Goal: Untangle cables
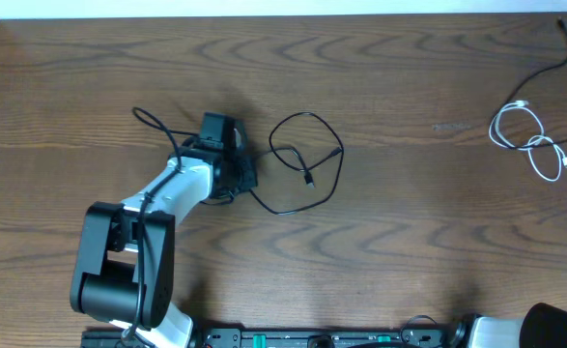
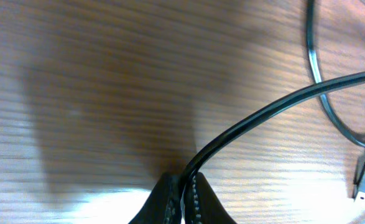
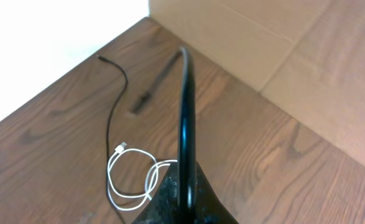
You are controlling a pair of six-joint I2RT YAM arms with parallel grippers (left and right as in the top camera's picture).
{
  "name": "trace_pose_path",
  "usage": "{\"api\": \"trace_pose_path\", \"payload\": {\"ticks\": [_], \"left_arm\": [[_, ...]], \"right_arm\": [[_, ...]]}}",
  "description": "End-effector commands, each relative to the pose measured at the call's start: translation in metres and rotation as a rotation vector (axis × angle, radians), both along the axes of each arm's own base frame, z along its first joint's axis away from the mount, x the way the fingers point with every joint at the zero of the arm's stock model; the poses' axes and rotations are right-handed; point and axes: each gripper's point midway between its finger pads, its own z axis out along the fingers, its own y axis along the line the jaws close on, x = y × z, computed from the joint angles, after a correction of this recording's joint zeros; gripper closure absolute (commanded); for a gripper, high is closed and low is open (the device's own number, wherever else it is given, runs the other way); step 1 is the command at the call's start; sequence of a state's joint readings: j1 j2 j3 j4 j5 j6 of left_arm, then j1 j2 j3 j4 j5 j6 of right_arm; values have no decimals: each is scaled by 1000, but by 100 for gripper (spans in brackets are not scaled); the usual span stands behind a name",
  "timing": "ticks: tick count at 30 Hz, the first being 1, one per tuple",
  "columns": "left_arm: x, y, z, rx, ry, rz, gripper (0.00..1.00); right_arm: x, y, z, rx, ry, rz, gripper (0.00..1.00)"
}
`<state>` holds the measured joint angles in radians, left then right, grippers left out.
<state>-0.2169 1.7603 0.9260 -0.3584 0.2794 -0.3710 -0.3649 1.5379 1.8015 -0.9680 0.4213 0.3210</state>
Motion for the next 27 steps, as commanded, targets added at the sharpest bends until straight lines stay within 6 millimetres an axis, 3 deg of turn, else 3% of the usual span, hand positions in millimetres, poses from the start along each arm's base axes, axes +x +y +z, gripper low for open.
{"api": "trace_pose_path", "payload": {"ticks": [1,11,12,14,15,16,23,27], "left_arm": [[-16,-12,-15,-3,52,-31,92],[-24,-30,-15,0,54,-91,93],[-25,-31,-15,0,54,-93,92],[-25,-32,-15,0,55,-96,92],[-25,-32,-15,0,55,-95,93],[-25,-32,-15,0,55,-96,92],[-25,-32,-15,0,56,-95,92],[-26,-35,-14,-12,57,-103,92]], "right_arm": [[3,-2,-12,70,-18,-1,99],[24,-22,-61,117,71,-21,99],[26,-24,-66,124,78,-22,93],[33,-22,-78,156,90,-1,44],[37,-20,-85,177,100,15,29],[40,-16,-92,199,113,45,23],[57,23,-114,380,114,232,18],[61,62,-119,505,122,380,17]]}}
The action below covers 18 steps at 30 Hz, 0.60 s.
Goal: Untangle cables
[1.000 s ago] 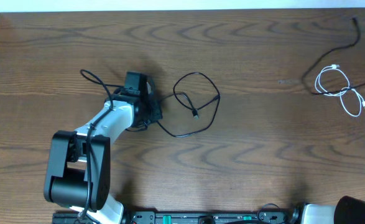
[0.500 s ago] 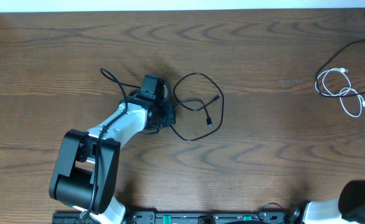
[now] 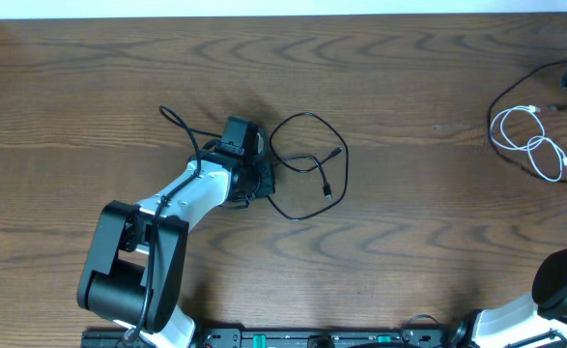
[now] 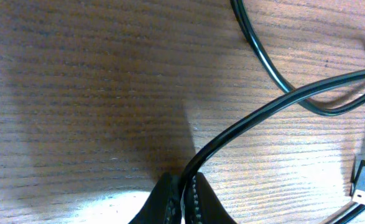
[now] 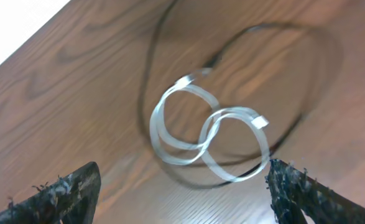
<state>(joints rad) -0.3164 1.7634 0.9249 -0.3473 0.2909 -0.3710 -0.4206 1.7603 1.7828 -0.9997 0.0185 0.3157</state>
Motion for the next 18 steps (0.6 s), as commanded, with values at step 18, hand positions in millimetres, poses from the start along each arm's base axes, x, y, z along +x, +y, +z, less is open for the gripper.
{"api": "trace_pose_path", "payload": {"ticks": [18], "left_arm": [[-48,-133,37,-394,-188,-648,59]], "right_arm": [[-31,125,-27,263,198,433,10]]}}
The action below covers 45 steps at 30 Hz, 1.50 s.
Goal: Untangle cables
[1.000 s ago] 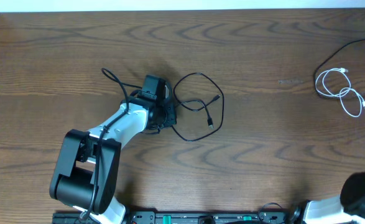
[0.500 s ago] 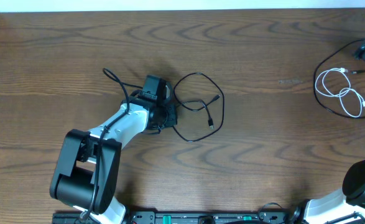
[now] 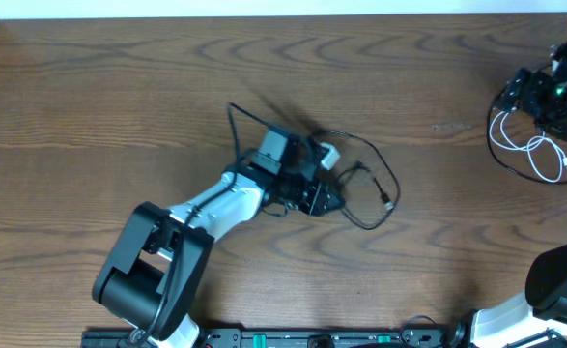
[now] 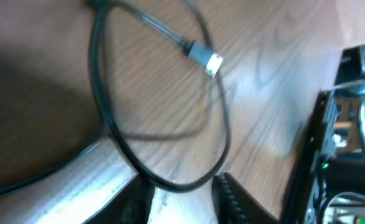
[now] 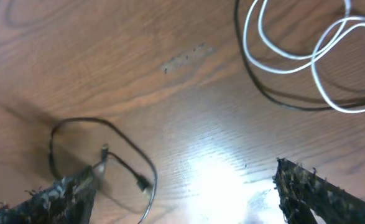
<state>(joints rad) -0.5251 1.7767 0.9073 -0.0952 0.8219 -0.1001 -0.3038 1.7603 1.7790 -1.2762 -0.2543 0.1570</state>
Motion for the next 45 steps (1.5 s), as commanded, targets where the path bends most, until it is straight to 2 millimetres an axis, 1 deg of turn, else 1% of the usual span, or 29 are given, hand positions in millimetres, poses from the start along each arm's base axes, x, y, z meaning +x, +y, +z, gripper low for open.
{"api": "trace_pose_path", "payload": {"ticks": [1,5,6,7,8,9,11,13,15,17,20,21,22,26,27,28,31,33,38,41,45], "left_arm": [[7,14,-18,107,-59,16,58],[9,21,-22,141,-54,37,57],[11,26,-26,176,-59,54,57],[14,32,-31,214,-60,78,54],[20,49,-43,323,-62,149,51],[23,60,-49,389,-66,190,49],[31,87,-60,539,-77,295,45],[36,116,-66,677,-78,419,39],[38,133,-68,752,-73,504,36],[38,141,-68,782,-61,562,36],[41,146,-68,782,-47,597,36],[41,148,-68,782,-42,608,36],[42,150,-68,783,-33,620,36],[43,161,-69,786,11,686,36],[43,164,-69,787,24,705,34],[43,168,-70,788,37,725,31],[44,180,-70,795,69,769,27],[44,185,-71,800,82,783,26],[43,187,-71,803,88,787,25],[43,187,-71,804,88,787,25],[43,187,-71,804,88,787,25]], "right_arm": [[-5,15,-3,12,22,62,10],[-15,37,-11,18,74,140,10],[-18,45,-14,18,90,174,10],[-22,53,-20,20,108,204,10],[-27,66,-30,26,138,241,9],[-30,73,-36,29,156,260,9],[-35,85,-48,34,181,292,9],[-39,102,-64,40,201,339,9],[-43,116,-77,38,211,379,9],[-47,135,-92,33,217,433,9],[-52,159,-115,17,206,511,9],[-52,164,-119,12,199,526,9],[-53,173,-129,3,183,555,9],[-58,198,-149,-9,146,629,11],[-60,206,-154,-11,136,649,12],[-62,212,-157,-11,129,661,14],[-66,231,-165,-15,98,715,17],[-69,243,-168,-13,84,733,17],[-78,275,-175,-11,28,809,17],[-82,286,-178,-28,7,846,17],[-87,285,-189,-174,-11,876,17]]}}
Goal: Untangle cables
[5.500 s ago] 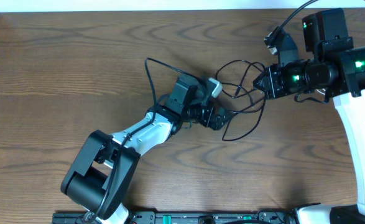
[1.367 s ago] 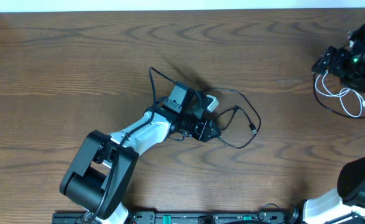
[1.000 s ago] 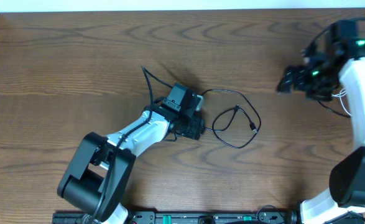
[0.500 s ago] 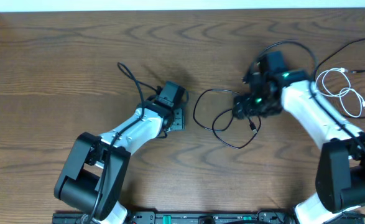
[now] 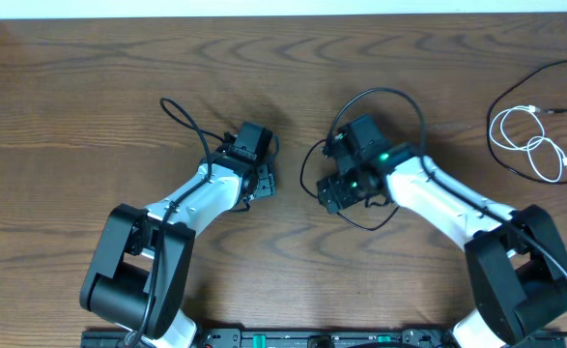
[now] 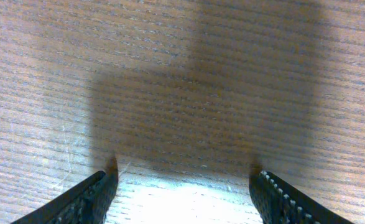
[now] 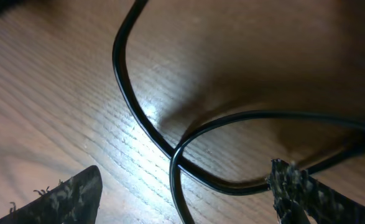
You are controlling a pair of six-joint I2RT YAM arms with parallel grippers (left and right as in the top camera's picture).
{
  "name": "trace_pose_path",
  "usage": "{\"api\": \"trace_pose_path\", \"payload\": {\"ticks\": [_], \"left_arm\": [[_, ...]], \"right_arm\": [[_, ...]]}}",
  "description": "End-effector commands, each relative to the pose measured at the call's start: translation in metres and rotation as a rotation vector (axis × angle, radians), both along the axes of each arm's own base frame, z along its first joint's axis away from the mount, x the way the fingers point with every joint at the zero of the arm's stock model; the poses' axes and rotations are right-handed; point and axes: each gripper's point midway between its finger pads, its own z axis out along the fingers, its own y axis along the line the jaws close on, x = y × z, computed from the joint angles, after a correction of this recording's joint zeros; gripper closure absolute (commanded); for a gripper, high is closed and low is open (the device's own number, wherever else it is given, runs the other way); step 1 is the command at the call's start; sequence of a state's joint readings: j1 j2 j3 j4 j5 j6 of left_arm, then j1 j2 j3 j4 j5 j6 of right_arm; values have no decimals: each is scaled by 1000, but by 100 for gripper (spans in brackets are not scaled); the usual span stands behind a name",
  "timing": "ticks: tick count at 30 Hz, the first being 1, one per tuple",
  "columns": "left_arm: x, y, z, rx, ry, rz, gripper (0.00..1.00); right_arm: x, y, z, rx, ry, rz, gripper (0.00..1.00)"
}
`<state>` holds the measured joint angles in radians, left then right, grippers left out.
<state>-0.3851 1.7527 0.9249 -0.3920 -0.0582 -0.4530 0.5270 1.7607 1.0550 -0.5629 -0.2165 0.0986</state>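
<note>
A black cable (image 5: 399, 97) lies in a loop at the table's middle. My right gripper (image 5: 334, 193) stands open low over the loop's left side. In the right wrist view, two crossing strands (image 7: 173, 152) lie between its fingers (image 7: 64, 196). My left gripper (image 5: 260, 184) is open just left of the loop, and its wrist view shows only bare wood between the fingertips (image 6: 95, 190). Another stretch of black cable (image 5: 182, 121) curls beside the left arm and passes under it. A white cable (image 5: 529, 140) lies coiled at the far right.
A thin black cable (image 5: 544, 72) runs from the top right corner past the white coil. The table's pale back edge (image 5: 264, 8) runs along the top. A cardboard edge shows at the far left corner.
My right gripper was open at the far right by the white coil and is now at the middle over the black loop. My left gripper has let go, moved left and opened wide. The loop lies farther right.
First my left gripper was shut on the black cable left of centre, and my right was shut on a black cable at the far right. Then the right was open above the white coil. The left carried its cable rightward, then released it; both grippers now flank the loop.
</note>
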Motion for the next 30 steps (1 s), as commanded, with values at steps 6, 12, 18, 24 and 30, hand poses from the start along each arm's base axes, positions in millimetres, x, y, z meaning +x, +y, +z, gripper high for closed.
{"api": "trace_pose_path", "payload": {"ticks": [6,12,18,24,30], "left_arm": [[-15,5,-16,8,68,25,25],[-16,6,-17,10,72,25,25],[-17,6,-17,10,73,25,25],[-17,6,-17,11,73,25,25],[-17,6,-17,10,73,25,25]], "right_arm": [[-8,2,-12,-151,-100,45,18],[-7,13,-15,-142,-121,76,18],[-13,9,-30,-171,-79,81,19],[-24,1,-37,-207,-28,87,27],[-42,-14,-41,-261,50,95,73]]}}
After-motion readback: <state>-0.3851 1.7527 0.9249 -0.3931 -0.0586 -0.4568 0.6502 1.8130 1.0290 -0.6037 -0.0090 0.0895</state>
